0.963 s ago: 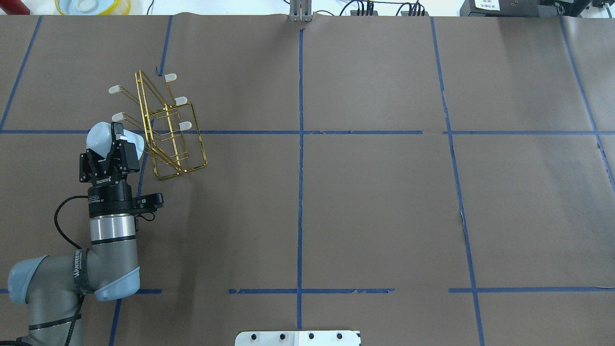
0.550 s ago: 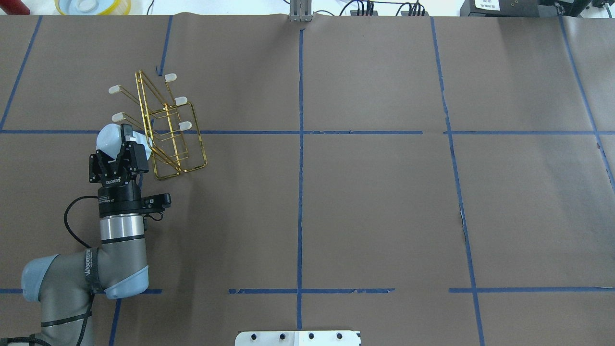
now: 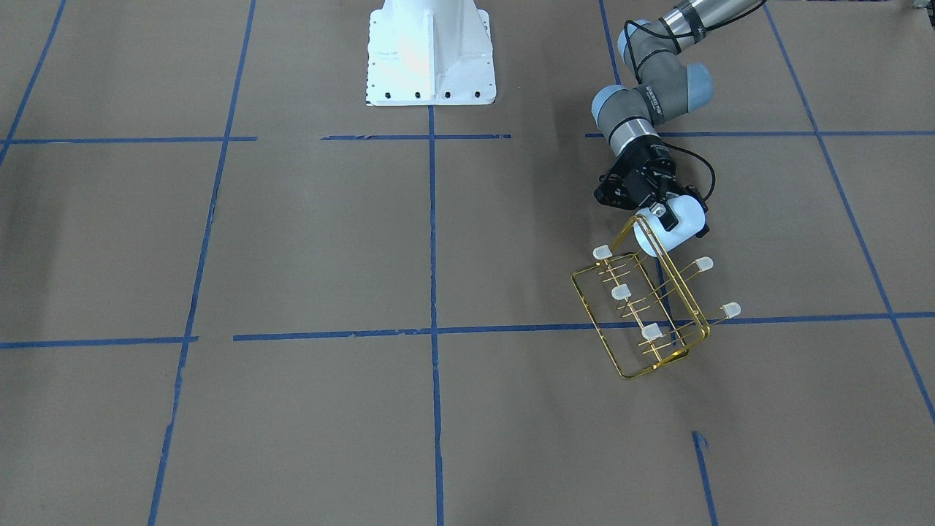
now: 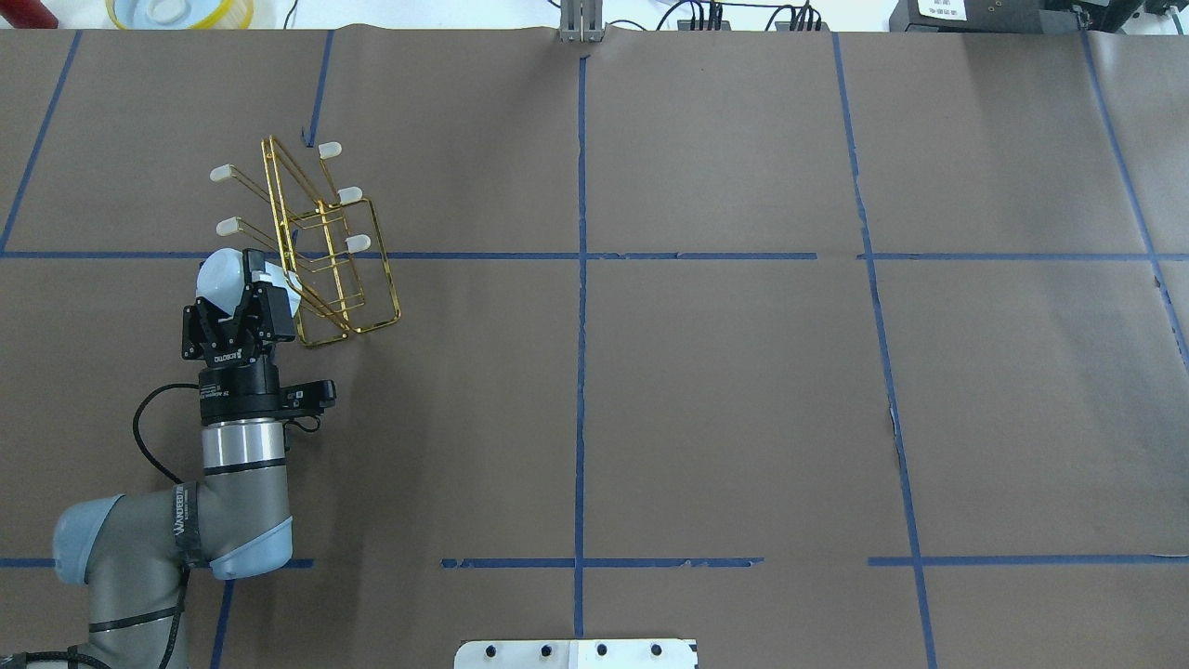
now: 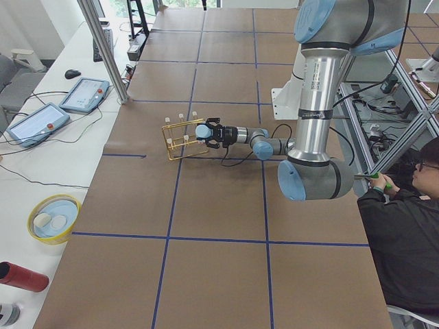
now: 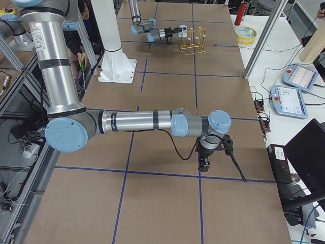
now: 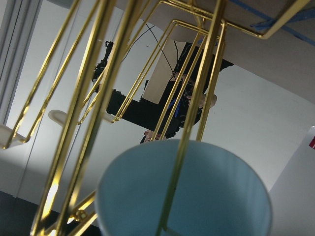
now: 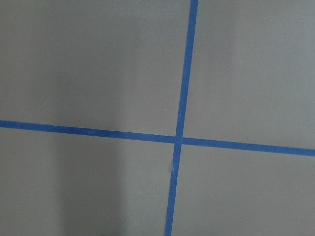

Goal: Hang cup on cup holder
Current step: 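Slide the cup's opening onto a white-tipped peg of the rack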

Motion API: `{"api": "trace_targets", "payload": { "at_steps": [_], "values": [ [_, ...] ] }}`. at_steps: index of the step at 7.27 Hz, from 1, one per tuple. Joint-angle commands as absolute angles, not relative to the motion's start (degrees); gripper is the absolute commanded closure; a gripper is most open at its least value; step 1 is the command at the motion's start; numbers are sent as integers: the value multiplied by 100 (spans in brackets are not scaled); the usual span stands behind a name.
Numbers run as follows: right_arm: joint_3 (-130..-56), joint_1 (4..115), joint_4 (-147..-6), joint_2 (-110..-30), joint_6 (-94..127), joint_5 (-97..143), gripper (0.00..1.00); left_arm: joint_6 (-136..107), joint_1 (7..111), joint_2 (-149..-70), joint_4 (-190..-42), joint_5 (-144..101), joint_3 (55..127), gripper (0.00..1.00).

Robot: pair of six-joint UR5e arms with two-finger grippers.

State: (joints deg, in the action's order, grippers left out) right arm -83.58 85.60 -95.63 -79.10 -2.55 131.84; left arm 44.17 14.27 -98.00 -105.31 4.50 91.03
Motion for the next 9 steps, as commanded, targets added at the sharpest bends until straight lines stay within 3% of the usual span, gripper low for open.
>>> {"api": "trace_targets", "payload": {
  "at_steps": [1,6,9],
  "values": [
    [-8358,8561,-9562,-7910,-255,13184,0,4412,1424,-9800,-10521,448,9105,1],
    [-8358,8561,-9562,-7910,-255,13184,0,4412,1433,-9695,-10521,448,9307,0],
    [-8358,8561,-9562,-7910,-255,13184,0,4412,1468,-9038,-10582,457,10017,0]
  ]
}}
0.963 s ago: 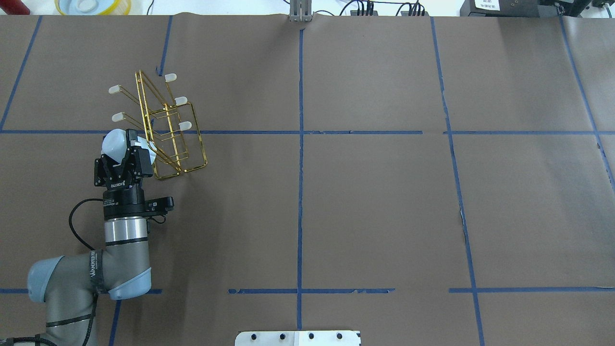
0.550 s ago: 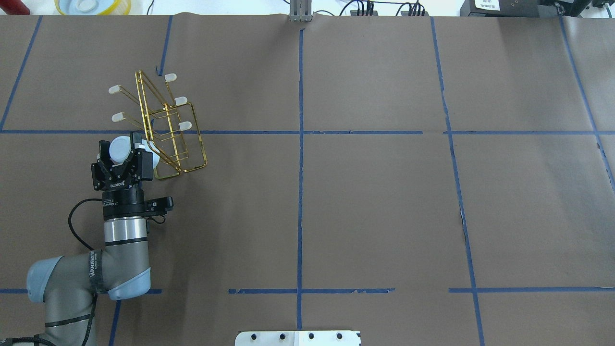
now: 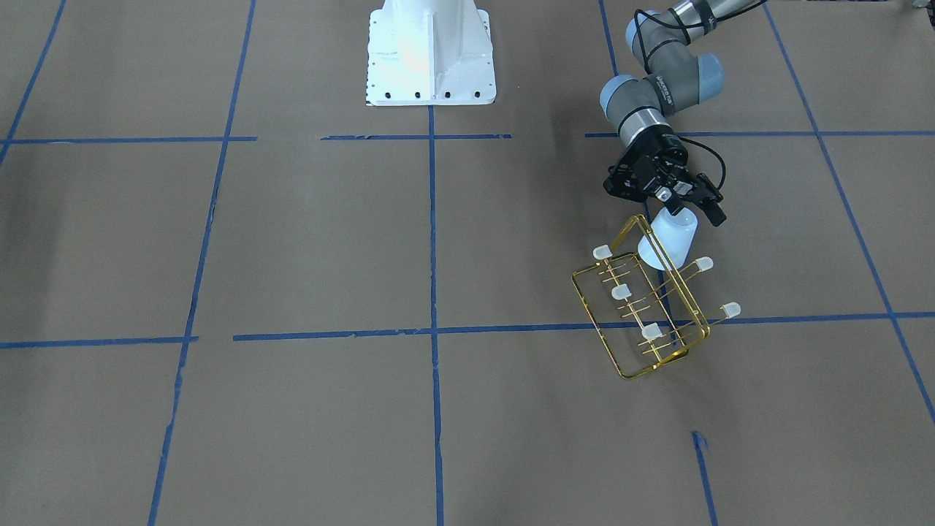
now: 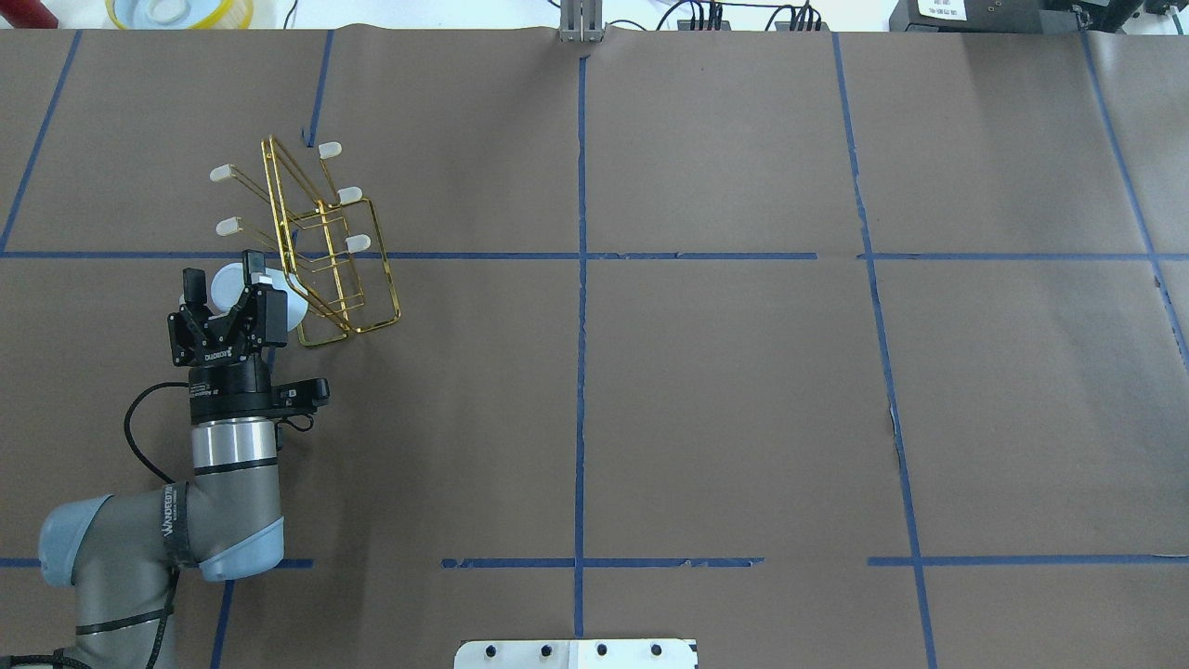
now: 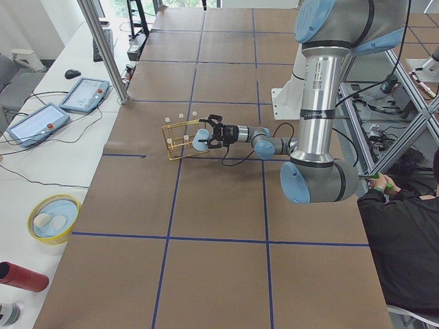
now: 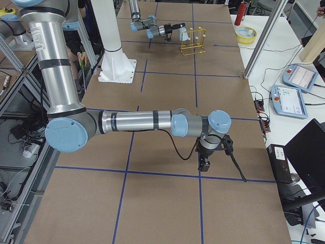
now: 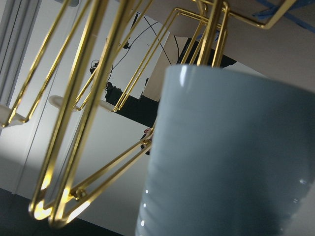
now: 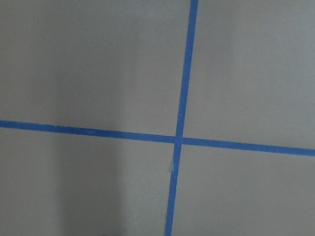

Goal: Hang cup on cup holder
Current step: 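Open the left gripper and pull it back from the cup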

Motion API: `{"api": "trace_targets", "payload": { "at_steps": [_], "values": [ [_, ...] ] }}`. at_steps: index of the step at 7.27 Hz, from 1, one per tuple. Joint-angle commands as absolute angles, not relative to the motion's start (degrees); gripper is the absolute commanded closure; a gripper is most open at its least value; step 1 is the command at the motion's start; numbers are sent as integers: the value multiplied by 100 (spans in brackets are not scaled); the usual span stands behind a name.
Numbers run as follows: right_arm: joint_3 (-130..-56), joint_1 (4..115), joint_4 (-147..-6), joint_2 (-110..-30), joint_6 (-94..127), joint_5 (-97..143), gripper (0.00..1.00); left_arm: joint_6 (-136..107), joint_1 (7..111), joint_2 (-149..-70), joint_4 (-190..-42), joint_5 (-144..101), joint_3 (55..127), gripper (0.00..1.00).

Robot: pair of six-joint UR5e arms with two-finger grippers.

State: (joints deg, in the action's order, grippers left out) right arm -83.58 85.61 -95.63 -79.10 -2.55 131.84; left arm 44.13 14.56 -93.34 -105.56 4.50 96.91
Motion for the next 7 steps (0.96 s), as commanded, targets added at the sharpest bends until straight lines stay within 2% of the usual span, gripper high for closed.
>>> {"api": "trace_targets", "payload": {
  "at_steps": [1,4,7],
  "values": [
    [-8358,8561,-9562,-7910,-255,13184,0,4403,1476,-8731,-10599,457,10350,0],
    [-8358,8561,-9562,-7910,-255,13184,0,3267,1512,-8114,-10748,448,10915,0],
    [-8358,8561,-9562,-7910,-255,13184,0,1945,1503,-7726,-12000,396,10978,0]
  ]
}}
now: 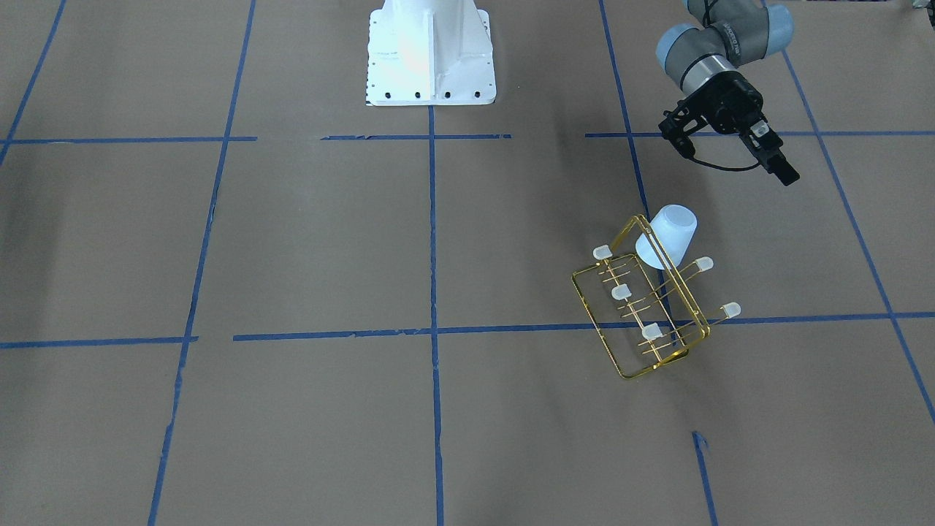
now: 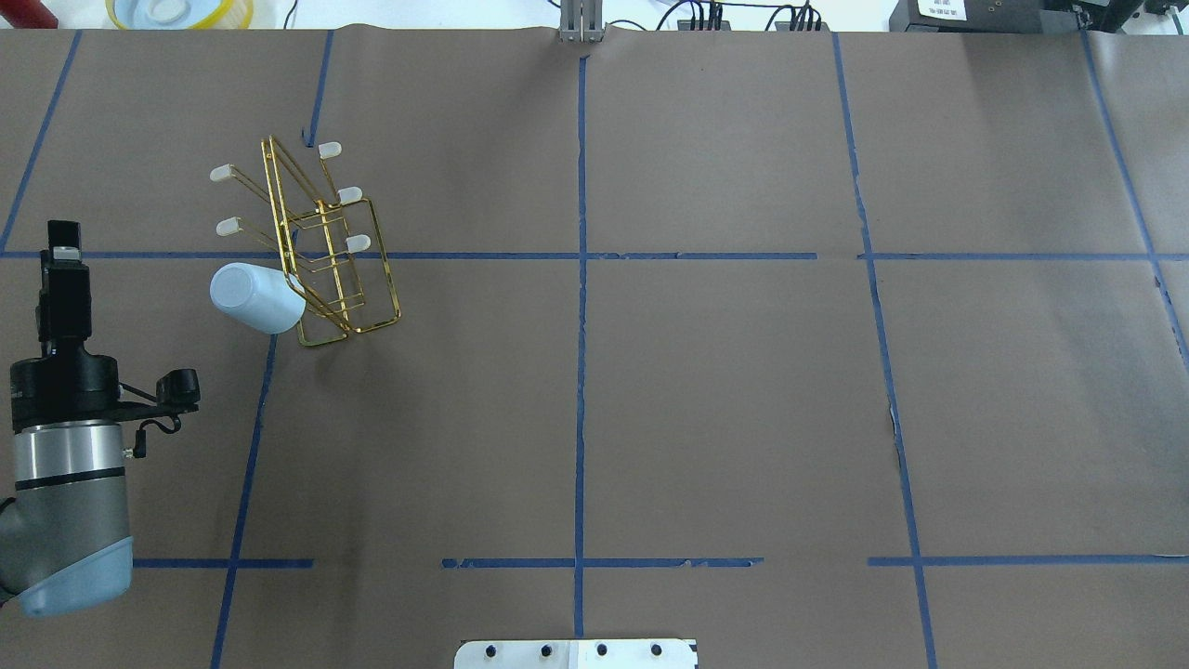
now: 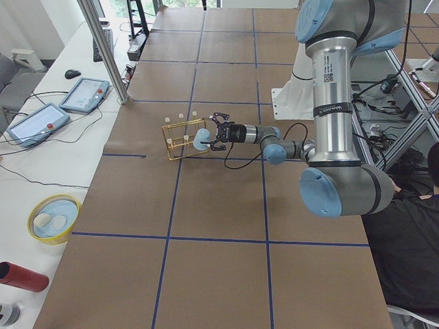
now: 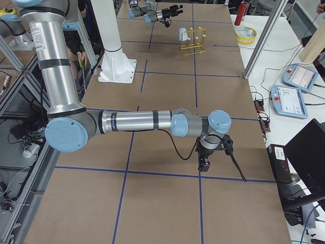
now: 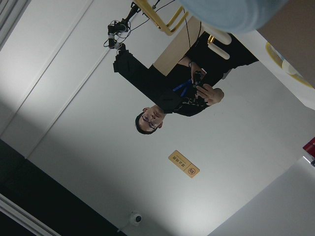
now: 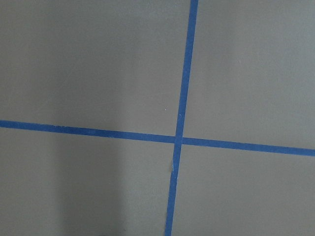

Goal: Hang cup on cup holder
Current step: 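Open the left gripper and pull it back from the cup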

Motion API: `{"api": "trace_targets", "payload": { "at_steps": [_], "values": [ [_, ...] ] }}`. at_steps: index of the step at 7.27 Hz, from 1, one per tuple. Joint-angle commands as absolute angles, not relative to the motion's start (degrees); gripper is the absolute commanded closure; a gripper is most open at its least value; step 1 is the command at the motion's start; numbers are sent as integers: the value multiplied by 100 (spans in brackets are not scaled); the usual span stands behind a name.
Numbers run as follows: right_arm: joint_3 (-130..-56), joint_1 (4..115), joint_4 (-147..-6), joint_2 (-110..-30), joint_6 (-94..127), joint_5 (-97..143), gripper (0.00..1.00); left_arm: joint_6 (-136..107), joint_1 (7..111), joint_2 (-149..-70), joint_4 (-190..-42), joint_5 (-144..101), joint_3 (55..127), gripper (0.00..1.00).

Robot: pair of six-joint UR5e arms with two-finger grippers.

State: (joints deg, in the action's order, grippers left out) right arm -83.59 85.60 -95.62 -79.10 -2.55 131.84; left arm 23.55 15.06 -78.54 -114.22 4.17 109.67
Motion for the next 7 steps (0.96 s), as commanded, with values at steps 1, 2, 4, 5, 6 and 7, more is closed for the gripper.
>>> {"api": "trace_targets", "payload": {
  "at_steps": [1,2,4,5,6,7],
  "values": [
    [-8358,8561,-9562,-7910,-255,13184,0,1969,1477,-7630,-13067,274,10969,0],
    [-8358,8561,-9562,-7910,-255,13184,0,1960,1477,-7568,-14044,-93,10960,0],
    [-8358,8561,-9562,-7910,-255,13184,0,1942,1476,-7550,-15654,-681,10960,0],
    [-8358,8561,-9562,-7910,-255,13184,0,1934,1485,-7532,-16271,-1094,10977,0],
    [-8358,8561,-9562,-7910,-255,13184,0,1847,1485,-7480,-16782,-1455,10986,0],
    [-8358,8561,-9562,-7910,-255,13184,0,1637,1668,-7462,-17100,-2007,10986,0]
  ]
}}
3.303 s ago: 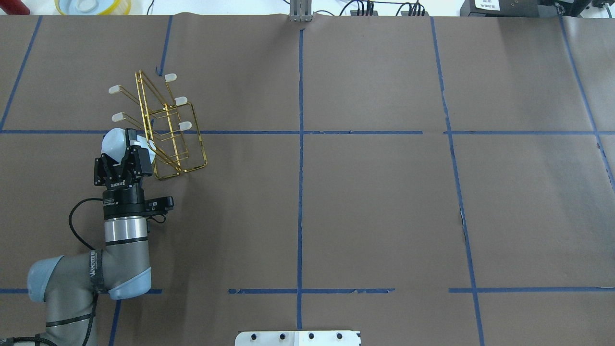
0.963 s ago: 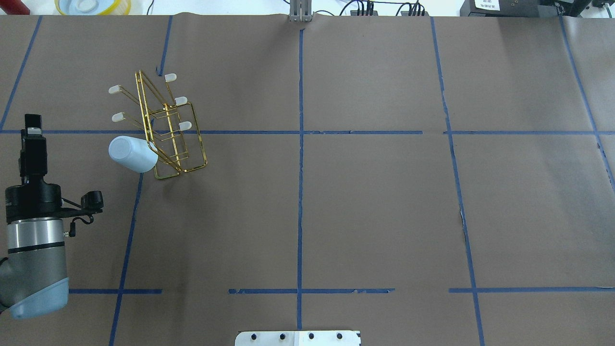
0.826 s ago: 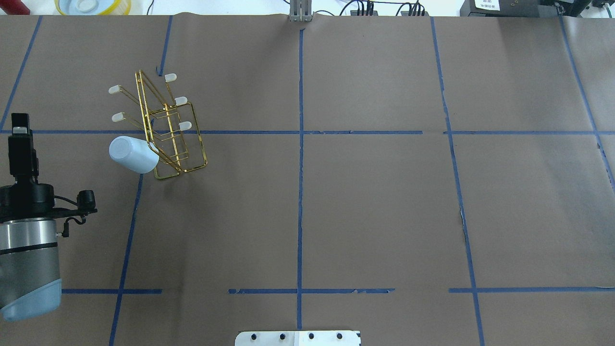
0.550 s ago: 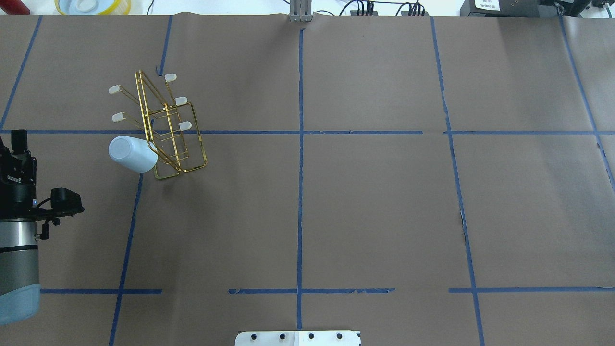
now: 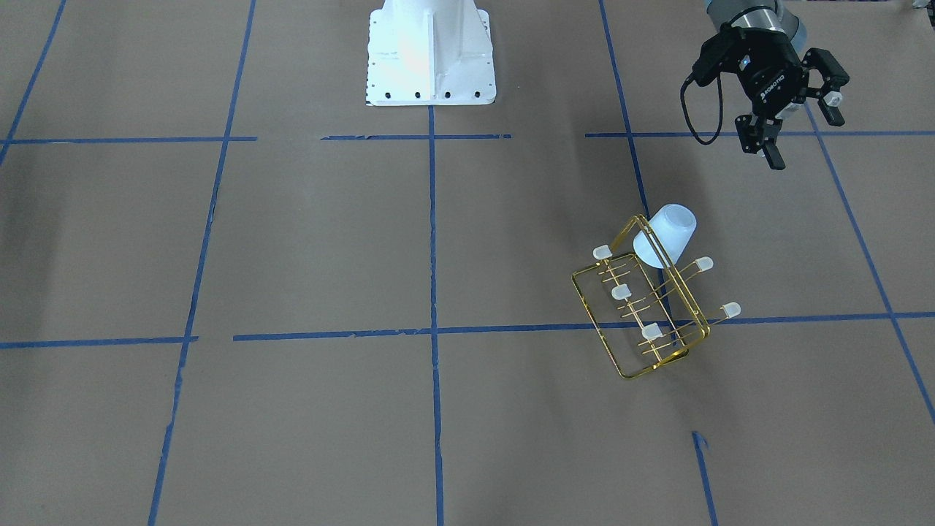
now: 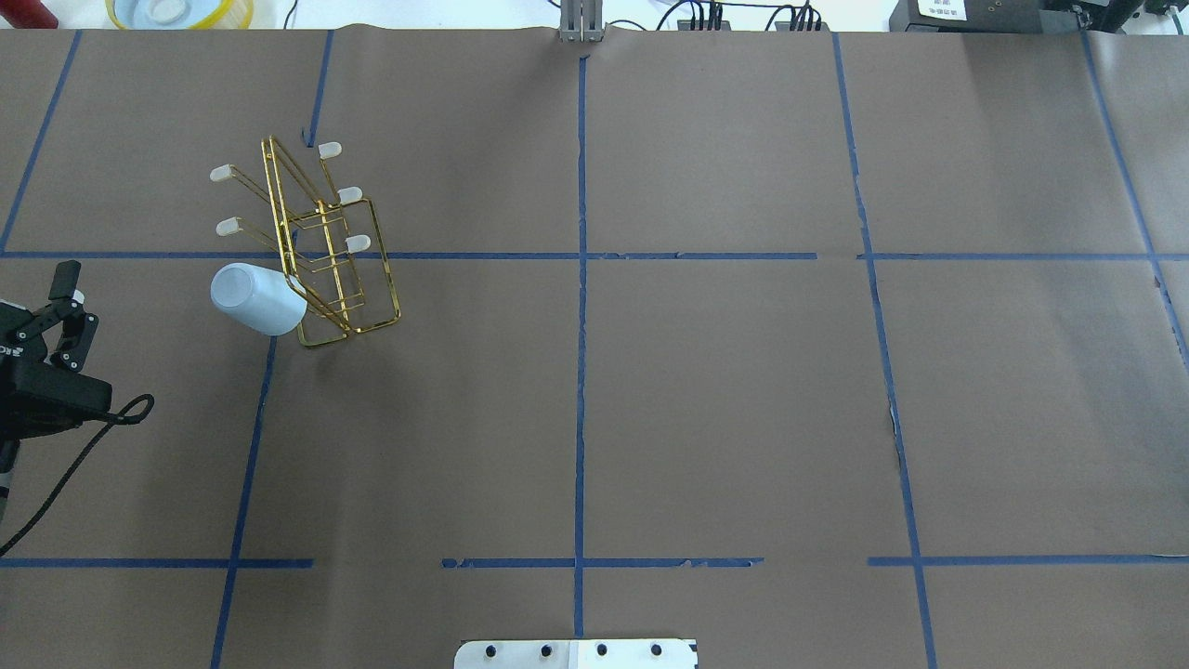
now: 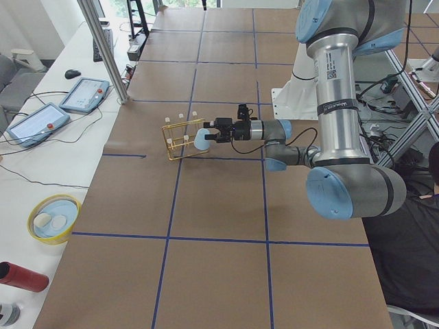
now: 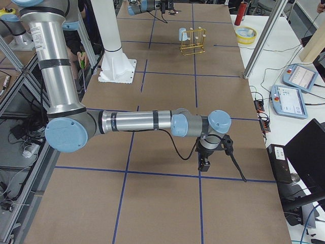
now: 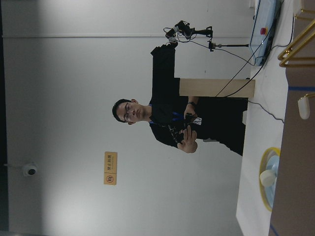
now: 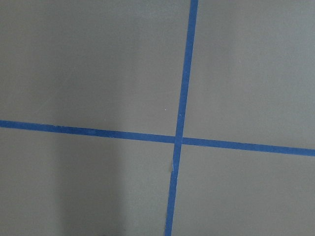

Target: Hang cup on cup holder

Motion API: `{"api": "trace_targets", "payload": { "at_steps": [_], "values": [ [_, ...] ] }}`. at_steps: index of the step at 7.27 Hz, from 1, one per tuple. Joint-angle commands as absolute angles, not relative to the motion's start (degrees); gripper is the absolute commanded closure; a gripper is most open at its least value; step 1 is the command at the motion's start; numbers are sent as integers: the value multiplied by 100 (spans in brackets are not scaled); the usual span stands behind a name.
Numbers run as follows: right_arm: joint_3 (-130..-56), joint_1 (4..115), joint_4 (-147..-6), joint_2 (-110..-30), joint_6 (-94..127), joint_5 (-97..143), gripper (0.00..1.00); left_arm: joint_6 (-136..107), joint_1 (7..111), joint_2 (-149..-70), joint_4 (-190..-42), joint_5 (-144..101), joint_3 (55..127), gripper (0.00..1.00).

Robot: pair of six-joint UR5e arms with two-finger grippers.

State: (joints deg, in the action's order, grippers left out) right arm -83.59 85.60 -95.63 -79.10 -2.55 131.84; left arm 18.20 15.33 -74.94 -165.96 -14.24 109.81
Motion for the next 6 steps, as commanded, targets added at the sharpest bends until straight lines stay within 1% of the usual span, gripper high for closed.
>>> {"api": "trace_targets", "payload": {
  "at_steps": [1,3,4,6],
  "values": [
    [-8358,8561,-9562,-7910,-246,13184,0,1078,2053,-7453,-17130,-2813,10978,0],
    [-8358,8561,-9562,-7910,-255,13184,0,-215,2730,-7295,-17104,-4755,10934,0],
    [-8358,8561,-9562,-7910,-255,13184,0,-777,3308,-7312,-17051,-6147,10855,0],
    [-8358,8561,-9562,-7910,-255,13184,0,-1569,3995,-7347,-16746,-7972,10636,0]
  ]
}}
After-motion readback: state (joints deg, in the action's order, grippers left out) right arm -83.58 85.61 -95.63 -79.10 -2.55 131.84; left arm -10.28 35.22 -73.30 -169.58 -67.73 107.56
